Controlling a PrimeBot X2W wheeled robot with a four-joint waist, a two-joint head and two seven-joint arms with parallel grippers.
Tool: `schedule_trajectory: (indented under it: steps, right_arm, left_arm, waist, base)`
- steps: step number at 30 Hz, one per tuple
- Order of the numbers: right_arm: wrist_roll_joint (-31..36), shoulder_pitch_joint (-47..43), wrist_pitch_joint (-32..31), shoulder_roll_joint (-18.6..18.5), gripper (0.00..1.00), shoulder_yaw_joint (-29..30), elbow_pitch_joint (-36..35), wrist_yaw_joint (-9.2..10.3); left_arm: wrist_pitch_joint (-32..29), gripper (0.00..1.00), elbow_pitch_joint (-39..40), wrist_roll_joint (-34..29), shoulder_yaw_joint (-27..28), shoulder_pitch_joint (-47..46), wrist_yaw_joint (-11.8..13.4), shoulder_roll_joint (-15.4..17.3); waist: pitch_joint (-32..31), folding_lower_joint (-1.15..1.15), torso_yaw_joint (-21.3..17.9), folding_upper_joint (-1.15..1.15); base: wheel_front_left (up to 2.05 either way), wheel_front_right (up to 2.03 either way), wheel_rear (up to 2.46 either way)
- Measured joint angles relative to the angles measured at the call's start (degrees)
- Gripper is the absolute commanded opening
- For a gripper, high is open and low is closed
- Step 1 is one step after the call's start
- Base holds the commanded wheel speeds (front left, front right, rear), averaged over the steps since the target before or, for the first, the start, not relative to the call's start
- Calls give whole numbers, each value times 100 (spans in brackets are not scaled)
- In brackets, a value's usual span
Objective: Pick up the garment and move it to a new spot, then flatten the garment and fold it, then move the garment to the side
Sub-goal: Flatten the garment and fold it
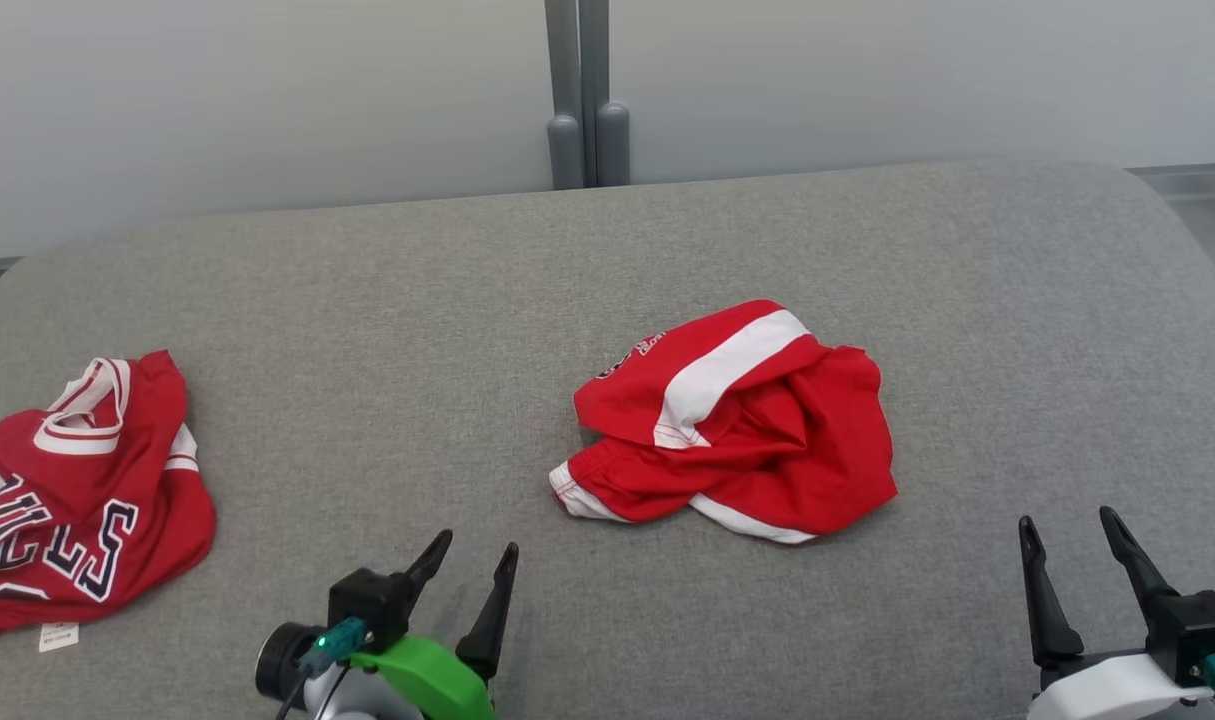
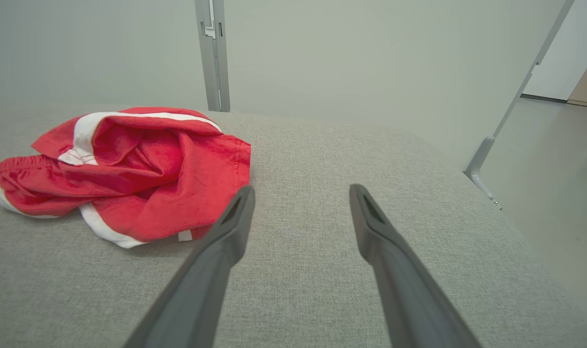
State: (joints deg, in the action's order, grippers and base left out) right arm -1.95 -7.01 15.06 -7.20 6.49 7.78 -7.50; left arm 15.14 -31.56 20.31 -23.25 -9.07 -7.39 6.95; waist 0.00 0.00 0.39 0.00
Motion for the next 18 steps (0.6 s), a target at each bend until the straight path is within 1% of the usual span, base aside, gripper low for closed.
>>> schedule_trajectory:
  steps: [4,7,9,13,16,18]
  right_arm:
    - [-5,100,0,20,100,-113,-37,0]
    - [-41,208,1,65,100,-188,-51,0]
    - [-51,271,1,86,100,-202,-45,0]
    - [-57,332,0,122,100,-208,-32,0]
    - [-68,331,1,149,100,-186,-9,0]
    - [-91,325,1,160,100,-177,10,0]
  left_arm:
    - [-142,100,-517,417,-853,-740,-1,99]
    - [-314,100,-826,967,-1369,-1222,-1,89]
    - [-416,100,-987,1223,-1726,-1532,-1,145]
    - [-508,100,-1318,1682,-2185,-2035,-1,303]
    - [-701,100,-1438,2092,-2637,-2209,-1,403]
    - [-805,100,-1467,2353,-2924,-2297,-2,538]
  waist:
    - [82,0,-150,0]
    - [169,0,-287,0]
    - [231,0,-385,0]
    - [339,0,-609,0]
    - [397,0,-771,0]
    - [425,0,-870,0]
  base:
    - [0,0,0]
    - [0,0,0]
    - [0,0,0]
    - [0,0,0]
    - [0,0,0]
    - [0,0,0]
